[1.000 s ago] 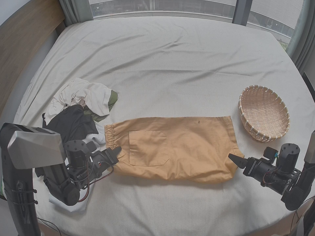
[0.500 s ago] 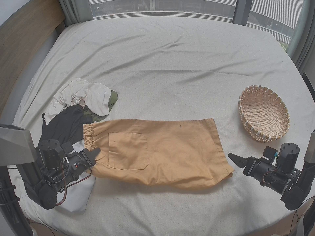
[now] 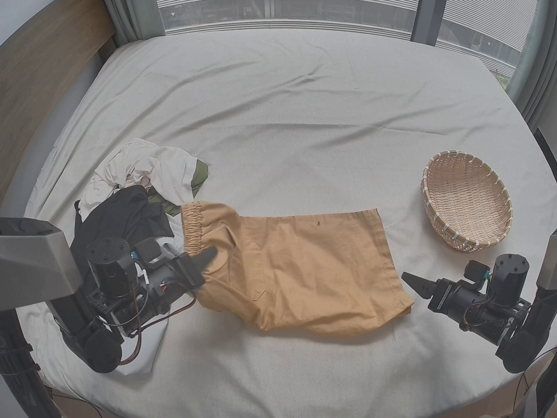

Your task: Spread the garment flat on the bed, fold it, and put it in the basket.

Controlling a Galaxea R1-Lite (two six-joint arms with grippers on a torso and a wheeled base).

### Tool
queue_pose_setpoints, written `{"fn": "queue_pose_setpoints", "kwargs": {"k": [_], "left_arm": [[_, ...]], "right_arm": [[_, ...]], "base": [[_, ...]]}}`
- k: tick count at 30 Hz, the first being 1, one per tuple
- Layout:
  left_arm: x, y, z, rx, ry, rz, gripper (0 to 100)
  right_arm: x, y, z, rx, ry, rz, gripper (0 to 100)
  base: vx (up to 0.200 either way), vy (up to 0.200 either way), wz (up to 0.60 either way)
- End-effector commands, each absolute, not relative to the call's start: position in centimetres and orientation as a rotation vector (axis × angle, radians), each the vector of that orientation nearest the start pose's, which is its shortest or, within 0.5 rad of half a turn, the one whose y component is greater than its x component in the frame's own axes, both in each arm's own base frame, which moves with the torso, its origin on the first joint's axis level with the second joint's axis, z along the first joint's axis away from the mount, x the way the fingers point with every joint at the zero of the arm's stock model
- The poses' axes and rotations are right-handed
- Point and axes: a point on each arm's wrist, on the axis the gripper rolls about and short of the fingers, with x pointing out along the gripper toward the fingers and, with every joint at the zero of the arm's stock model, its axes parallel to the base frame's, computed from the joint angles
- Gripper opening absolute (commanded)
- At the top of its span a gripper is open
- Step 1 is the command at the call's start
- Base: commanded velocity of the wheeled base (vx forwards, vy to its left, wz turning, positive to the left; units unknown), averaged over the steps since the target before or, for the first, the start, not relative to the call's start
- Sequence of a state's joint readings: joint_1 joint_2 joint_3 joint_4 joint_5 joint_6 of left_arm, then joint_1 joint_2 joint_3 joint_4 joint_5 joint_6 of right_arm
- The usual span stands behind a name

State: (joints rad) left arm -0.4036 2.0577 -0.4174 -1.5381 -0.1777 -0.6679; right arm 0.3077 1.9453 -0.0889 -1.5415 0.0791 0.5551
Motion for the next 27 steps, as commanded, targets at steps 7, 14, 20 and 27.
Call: {"fn": "queue_pose_setpoints", "kwargs": {"k": [7, 14, 20, 27], "left_arm": [[28.1, -19.6, 10.3, -0.663, 0.199, -0.771, 0], [27.8, -22.5, 8.6, -0.656, 0.247, -0.830, 0], [28.5, -24.6, 6.6, -0.649, 0.281, -0.856, 0], [29.0, -26.8, 4.2, -0.638, 0.312, -0.881, 0]], "right_arm": [[22.1, 7.1, 6.1, 0.548, 0.405, 0.288, 100], [22.4, 7.3, 6.1, 0.553, 0.400, 0.295, 100], [22.7, 7.5, 6.3, 0.557, 0.388, 0.300, 100], [22.9, 7.5, 5.9, 0.557, 0.401, 0.296, 100]], "base": [[0.000, 0.000, 0.00], [0.000, 0.000, 0.00], [0.000, 0.000, 0.00], [0.000, 0.000, 0.00]]}}
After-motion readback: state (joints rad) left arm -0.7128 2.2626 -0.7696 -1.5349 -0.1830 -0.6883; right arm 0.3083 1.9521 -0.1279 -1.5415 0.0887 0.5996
